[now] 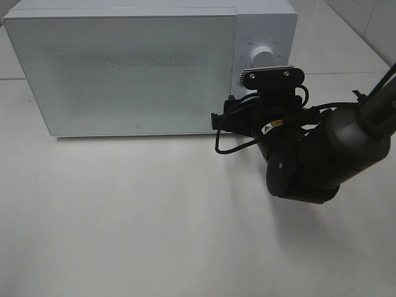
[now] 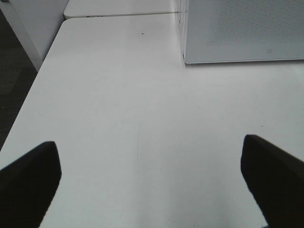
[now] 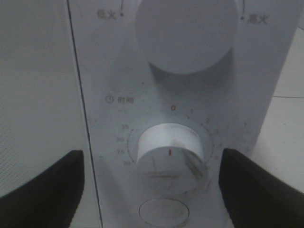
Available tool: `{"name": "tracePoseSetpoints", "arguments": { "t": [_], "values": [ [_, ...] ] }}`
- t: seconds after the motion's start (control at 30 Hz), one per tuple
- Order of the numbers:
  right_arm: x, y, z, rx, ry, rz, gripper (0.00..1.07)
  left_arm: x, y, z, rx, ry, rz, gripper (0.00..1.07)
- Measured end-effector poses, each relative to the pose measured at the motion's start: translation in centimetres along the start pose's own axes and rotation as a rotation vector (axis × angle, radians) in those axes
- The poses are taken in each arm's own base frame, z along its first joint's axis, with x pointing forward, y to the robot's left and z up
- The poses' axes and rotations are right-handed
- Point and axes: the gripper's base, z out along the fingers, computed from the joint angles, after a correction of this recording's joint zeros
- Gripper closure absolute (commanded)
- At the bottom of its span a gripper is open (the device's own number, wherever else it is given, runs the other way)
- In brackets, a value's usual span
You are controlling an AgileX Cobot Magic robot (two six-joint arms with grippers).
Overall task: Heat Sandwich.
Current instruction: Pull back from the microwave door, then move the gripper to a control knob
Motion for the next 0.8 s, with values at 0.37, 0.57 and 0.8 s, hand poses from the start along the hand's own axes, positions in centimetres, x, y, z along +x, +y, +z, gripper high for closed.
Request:
{"name": "tracePoseSetpoints", "arguments": {
  "t": [0.37, 0.57, 0.8],
  "values": [
    [-0.09, 0.13, 0.30, 0.003, -0.015, 0.003, 0.32, 0.00, 0.00, 0.00, 0.000, 0.000, 0.000, 0.08],
    [-0.36, -0.03, 0.29, 0.020, -0.045, 0.010, 0.33, 0.00, 0.00, 0.00, 0.000, 0.000, 0.000, 0.08],
    [-0.34, -0.07, 0.29, 0.025, -0.043, 0.014, 0.68, 0.00, 0.00, 0.00, 0.000, 0.000, 0.000, 0.08]
  ]
}}
